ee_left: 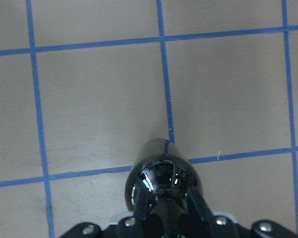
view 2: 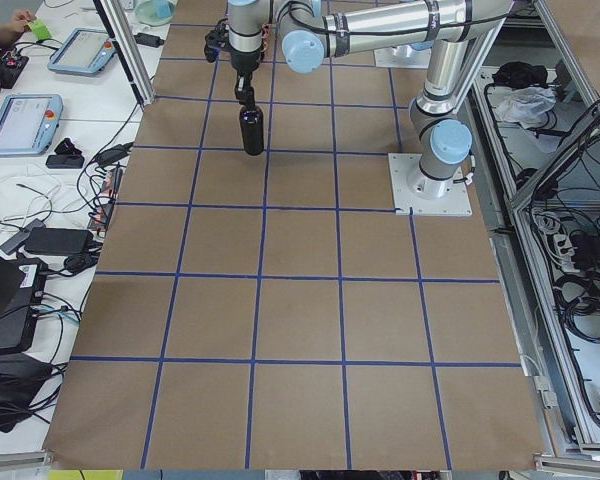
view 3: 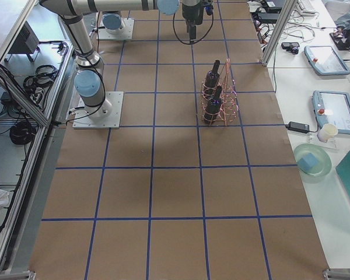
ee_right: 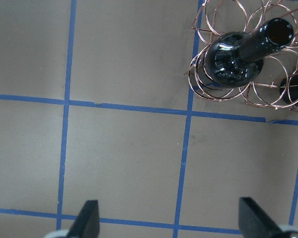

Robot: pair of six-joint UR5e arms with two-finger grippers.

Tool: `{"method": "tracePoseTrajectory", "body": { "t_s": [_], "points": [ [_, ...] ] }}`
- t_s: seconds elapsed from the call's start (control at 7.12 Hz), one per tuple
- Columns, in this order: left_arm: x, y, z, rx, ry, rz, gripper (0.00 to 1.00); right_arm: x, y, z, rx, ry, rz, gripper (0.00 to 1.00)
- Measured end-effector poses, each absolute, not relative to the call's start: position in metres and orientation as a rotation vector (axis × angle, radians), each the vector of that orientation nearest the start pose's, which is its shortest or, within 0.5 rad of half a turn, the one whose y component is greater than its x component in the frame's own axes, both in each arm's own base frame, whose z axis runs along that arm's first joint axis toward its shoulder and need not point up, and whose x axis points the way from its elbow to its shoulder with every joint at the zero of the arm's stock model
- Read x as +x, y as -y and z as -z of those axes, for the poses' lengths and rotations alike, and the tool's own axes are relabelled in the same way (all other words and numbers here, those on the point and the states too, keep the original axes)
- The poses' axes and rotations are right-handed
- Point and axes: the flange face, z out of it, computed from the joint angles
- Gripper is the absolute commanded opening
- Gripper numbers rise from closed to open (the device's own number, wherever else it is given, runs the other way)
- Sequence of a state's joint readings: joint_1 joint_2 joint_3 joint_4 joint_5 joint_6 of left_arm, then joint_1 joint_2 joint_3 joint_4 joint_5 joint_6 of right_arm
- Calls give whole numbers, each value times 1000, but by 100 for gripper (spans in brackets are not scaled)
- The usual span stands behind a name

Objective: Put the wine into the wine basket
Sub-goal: 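Carry the bottle toward table center and stand it upright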

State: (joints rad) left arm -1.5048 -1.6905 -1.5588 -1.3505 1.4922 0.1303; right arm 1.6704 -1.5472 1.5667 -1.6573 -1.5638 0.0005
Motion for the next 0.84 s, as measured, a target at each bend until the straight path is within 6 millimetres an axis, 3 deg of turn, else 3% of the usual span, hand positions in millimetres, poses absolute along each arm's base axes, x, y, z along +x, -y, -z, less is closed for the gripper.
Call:
{"method": "tracePoseTrajectory", "body": {
  "t_s": [0.28,0.42,0.7,0.84],
  "points": [
    [-177,519,-439,63,-3216,133,0,183,488,-492,-153,-3126,112,100],
    [-201,499,-433,72,-3218,110,0,183,486,-494,-157,-3127,115,100],
    [-230,466,-418,121,-3215,59,0,182,486,-496,-162,-3130,127,100],
    [-234,455,-410,137,-3210,32,0,181,487,-497,-162,-3134,134,100]
  ]
}}
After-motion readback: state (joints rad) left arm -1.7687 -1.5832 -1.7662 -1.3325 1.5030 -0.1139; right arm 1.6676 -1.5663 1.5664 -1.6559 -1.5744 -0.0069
